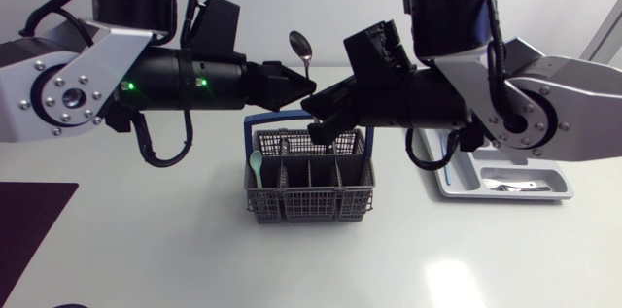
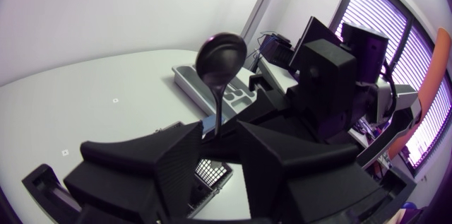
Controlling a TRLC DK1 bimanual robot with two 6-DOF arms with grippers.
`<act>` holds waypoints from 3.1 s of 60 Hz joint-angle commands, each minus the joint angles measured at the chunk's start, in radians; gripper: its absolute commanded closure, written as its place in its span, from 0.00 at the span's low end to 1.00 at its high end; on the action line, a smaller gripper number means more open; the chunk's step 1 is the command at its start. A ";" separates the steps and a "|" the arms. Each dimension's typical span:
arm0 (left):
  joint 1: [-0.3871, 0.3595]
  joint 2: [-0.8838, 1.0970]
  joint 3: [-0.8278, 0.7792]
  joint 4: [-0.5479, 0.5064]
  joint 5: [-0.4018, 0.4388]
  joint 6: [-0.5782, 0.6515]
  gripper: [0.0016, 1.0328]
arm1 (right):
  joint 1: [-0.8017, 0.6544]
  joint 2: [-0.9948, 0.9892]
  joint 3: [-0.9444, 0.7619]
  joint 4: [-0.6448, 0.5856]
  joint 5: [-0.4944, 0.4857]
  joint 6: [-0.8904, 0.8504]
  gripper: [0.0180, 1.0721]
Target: Unload the cutlery basket into the drawer organizer.
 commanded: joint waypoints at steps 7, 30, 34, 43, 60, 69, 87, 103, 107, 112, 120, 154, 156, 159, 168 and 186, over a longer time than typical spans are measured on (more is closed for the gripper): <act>-0.002 -0.067 -0.004 -0.069 -0.002 0.080 0.50 | -0.043 -0.046 0.007 -0.051 -0.040 -0.062 0.95; -0.034 -0.134 -0.044 -0.207 -0.145 0.272 0.48 | -0.339 -0.137 0.027 -0.384 -0.220 -0.419 0.95; -0.034 -0.134 -0.045 -0.225 -0.157 0.288 0.48 | -0.401 -0.146 0.036 -0.455 -0.244 -0.514 0.95; -0.025 -0.137 -0.053 -0.274 -0.215 0.346 0.48 | -0.620 -0.132 0.072 -0.670 -0.313 -0.838 0.95; 0.010 -0.159 -0.062 -0.325 -0.235 0.376 0.48 | -0.913 0.032 0.087 -0.889 -0.296 -1.355 0.95; -0.001 -0.165 -0.067 -0.348 -0.261 0.387 0.48 | -1.031 0.109 0.105 -0.927 -0.241 -1.563 0.95; -0.025 -0.177 -0.077 -0.376 -0.309 0.387 0.48 | -1.178 0.342 0.236 -0.946 -0.098 -1.846 0.95; -0.061 -0.179 -0.085 -0.396 -0.364 0.398 0.48 | -1.226 0.489 0.294 -0.800 0.011 -1.953 0.94; -0.061 -0.180 -0.088 -0.403 -0.375 0.409 0.48 | -1.226 0.515 0.300 -0.768 0.031 -1.955 0.94; -0.058 -0.197 -0.099 -0.417 -0.376 0.416 0.48 | -1.223 0.550 0.300 -0.706 0.072 -1.959 0.94; -0.048 -0.219 -0.119 -0.429 -0.376 0.433 0.48 | -1.218 0.598 0.290 -0.605 0.115 -1.970 0.94; 0.005 -0.305 -0.174 -0.431 -0.376 0.467 0.48 | -1.189 0.371 0.167 -0.548 0.021 -1.800 0.37; 0.005 -0.308 -0.177 -0.429 -0.376 0.467 0.48 | -1.180 0.346 0.155 -0.565 0.015 -1.771 0.34; 0.005 -0.309 -0.183 -0.426 -0.376 0.467 0.48 | -1.162 0.317 0.141 -0.587 0.015 -1.721 0.30; 0.001 -0.306 -0.212 -0.408 -0.376 0.465 0.48 | -1.094 0.230 0.118 -0.699 -0.016 -1.544 0.19; 0.004 -0.318 -0.352 -0.238 -0.372 0.510 0.48 | -0.815 -0.059 -0.025 -0.801 -0.138 -1.183 0.18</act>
